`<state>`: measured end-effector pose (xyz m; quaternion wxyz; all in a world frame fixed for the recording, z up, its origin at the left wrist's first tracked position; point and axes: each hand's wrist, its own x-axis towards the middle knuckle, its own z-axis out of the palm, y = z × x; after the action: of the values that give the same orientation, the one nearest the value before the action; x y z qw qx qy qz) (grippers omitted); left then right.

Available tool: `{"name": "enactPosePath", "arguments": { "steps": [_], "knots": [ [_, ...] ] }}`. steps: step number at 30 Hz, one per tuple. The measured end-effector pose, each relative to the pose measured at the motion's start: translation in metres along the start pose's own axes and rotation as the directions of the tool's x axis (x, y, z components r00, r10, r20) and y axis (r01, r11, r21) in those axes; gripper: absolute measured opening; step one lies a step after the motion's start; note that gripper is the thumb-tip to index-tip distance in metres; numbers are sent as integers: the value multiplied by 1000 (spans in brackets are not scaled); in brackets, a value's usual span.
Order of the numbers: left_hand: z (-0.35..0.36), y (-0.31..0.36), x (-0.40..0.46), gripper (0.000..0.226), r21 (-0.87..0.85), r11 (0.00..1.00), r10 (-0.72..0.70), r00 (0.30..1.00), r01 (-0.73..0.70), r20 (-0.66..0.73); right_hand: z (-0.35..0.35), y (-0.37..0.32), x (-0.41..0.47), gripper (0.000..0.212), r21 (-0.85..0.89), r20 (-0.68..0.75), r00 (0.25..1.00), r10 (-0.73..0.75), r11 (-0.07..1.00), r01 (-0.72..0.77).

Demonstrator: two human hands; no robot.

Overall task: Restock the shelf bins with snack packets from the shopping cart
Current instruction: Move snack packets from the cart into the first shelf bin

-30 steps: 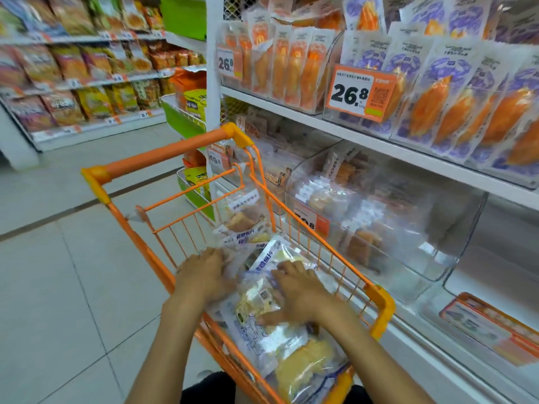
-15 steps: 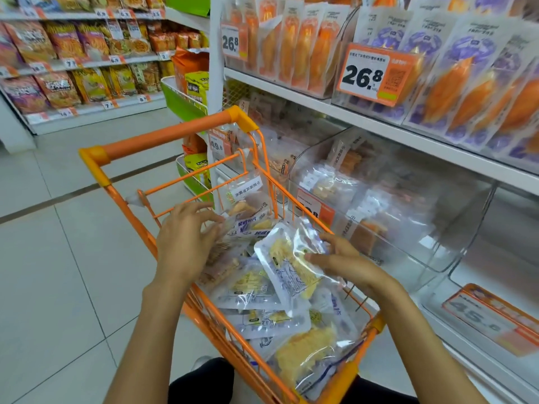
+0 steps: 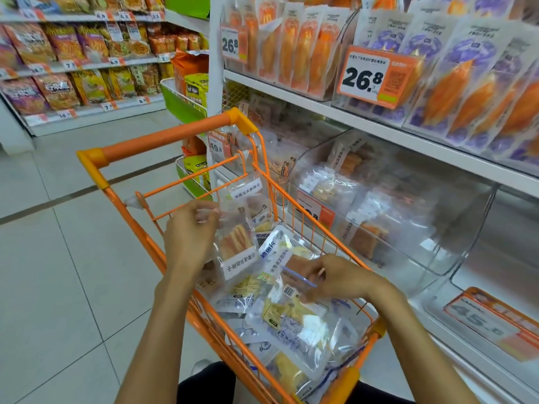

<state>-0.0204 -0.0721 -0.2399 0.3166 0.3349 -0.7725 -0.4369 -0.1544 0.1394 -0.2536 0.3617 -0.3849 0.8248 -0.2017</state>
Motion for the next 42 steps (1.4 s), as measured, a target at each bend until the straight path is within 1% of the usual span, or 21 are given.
{"name": "enactPosePath", "arguments": {
  "steps": [2, 3, 5, 6, 9, 13, 14, 15, 16, 18, 19, 20, 22, 25, 27, 30, 33, 35, 38, 40, 42],
  "knots": [
    [-1, 12, -5, 17, -80, 997, 31, 970, -13, 239, -3, -1, 2, 19, 8, -175, 985, 0, 1000, 2],
    [-1, 20, -9, 13, -125, 992, 72, 906, -21, 417, -6, -4, 3, 23, 63, -274, 962, 1, 998, 17],
    [3, 26, -18, 12, -98, 992, 128, 685, -82, 718, -12, -8, 4, 32, 163, -420, 907, 12, 985, 62],
    [9, 25, -24, 14, -50, 989, 122, 582, -138, 804, -15, -10, 5, 34, 202, -467, 884, 14, 975, 91],
    [31, 15, -33, 19, 101, 959, 29, 443, -266, 896, -23, -17, 14, 33, 201, -462, 886, -26, 970, 133],
    [24, 19, -22, 36, 97, 985, -42, 338, -145, 940, -25, -26, 34, 27, 37, -280, 952, -128, 989, 143],
    [18, 18, -15, 37, 85, 991, -41, 371, -103, 928, -26, -28, 41, 29, -35, -277, 951, -141, 990, 137],
    [12, 15, -8, 34, 65, 995, -26, 455, -70, 890, -28, -29, 48, 36, -107, -293, 944, -153, 986, 127],
    [7, 9, -1, 29, 49, 997, -4, 591, -59, 806, -29, -33, 57, 45, -161, -317, 933, -173, 979, 127],
    [0, -7, 14, 24, 121, 991, -4, 865, -65, 502, -31, -44, 76, 61, -243, -337, 900, -275, 949, 200],
    [-3, -15, 18, 28, 228, 972, -25, 933, -62, 358, -30, -51, 86, 66, -302, -319, 887, -332, 923, 237],
    [-6, -22, 21, 31, 340, 939, -58, 956, -45, 287, -29, -57, 96, 68, -370, -297, 880, -370, 894, 251],
    [-6, -29, 23, 36, 547, 837, -202, 916, -23, 348, -28, -65, 112, 67, -543, -268, 875, -403, 813, 209],
    [0, -26, 18, 68, 755, 639, -398, 776, -149, 490, -28, -61, 117, 40, -758, -247, 858, -450, 641, 118],
    [1, -23, 15, 78, 781, 581, -406, 749, -230, 523, -25, -49, 113, 33, -723, -253, 852, -458, 675, 148],
    [-2, -20, 16, 68, 778, 578, -372, 768, -248, 521, -25, -40, 102, 31, -606, -254, 864, -434, 768, 208],
    [-2, -25, 18, 54, 746, 637, -330, 807, -192, 490, -32, -38, 81, 24, -365, -291, 876, -385, 891, 271],
    [-3, -27, 17, 41, 726, 666, -300, 831, -169, 469, -32, -35, 62, 21, -224, -389, 858, -336, 938, 265],
    [-9, -27, 18, 37, 541, 839, -195, 889, -68, 414, -25, -27, 34, 15, 63, -544, 818, -188, 963, 263],
    [-16, -21, 19, 38, 395, 918, -140, 925, -13, 355, -21, -19, 21, 14, 432, -533, 846, -6, 858, 278],
    [-24, -15, 21, 30, 233, 971, -129, 938, 53, 322, -21, -11, 14, 16, 683, -426, 895, 134, 697, 220]
  ]
}}
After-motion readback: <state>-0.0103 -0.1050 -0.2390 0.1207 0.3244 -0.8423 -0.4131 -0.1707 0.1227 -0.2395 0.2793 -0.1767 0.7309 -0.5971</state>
